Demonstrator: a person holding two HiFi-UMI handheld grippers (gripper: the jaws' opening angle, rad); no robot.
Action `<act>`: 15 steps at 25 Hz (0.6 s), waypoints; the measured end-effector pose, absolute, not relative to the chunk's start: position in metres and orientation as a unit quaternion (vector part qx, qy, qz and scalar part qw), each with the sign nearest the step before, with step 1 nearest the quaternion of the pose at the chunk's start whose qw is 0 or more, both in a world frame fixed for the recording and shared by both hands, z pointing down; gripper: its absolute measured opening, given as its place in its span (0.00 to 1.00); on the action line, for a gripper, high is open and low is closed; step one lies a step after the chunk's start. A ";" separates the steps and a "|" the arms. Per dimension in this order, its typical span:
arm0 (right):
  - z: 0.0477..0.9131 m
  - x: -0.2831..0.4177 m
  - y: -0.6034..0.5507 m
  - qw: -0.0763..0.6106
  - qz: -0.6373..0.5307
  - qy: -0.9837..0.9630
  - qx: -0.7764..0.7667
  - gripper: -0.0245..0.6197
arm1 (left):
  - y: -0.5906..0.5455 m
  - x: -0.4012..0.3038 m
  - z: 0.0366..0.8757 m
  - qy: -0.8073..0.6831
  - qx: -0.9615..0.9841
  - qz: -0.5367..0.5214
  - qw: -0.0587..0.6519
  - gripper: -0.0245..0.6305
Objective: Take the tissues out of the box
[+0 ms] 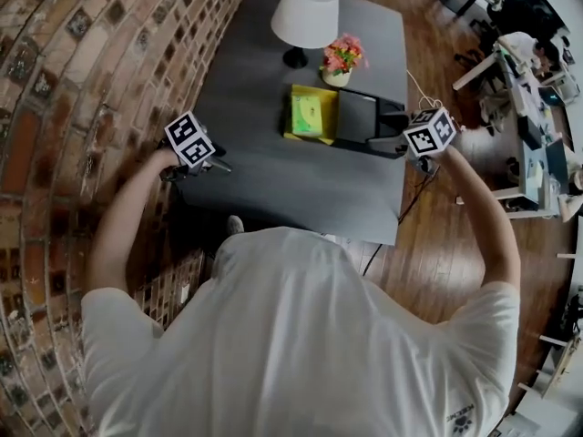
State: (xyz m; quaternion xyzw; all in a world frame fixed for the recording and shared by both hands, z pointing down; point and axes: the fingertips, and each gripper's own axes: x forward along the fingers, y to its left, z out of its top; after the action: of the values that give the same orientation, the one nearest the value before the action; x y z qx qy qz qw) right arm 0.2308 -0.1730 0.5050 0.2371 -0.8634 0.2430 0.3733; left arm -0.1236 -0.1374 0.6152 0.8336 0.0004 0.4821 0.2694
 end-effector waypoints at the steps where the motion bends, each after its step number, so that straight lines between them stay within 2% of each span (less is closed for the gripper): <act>1: 0.510 0.227 -0.175 0.377 0.243 -0.864 0.231 0.66 | -0.134 -0.123 0.615 0.000 0.834 0.480 0.271 0.44; 15: 0.560 0.177 -0.197 0.430 0.231 -0.856 0.171 0.66 | -0.116 -0.112 0.613 -0.006 0.848 0.446 0.286 0.44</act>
State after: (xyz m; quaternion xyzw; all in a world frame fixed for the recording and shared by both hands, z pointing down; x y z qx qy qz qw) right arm 0.1770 -0.1967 0.5602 0.1710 -0.8558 0.2305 0.4304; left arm -0.1120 -0.1157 0.6128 0.8480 -0.0062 0.4461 0.2862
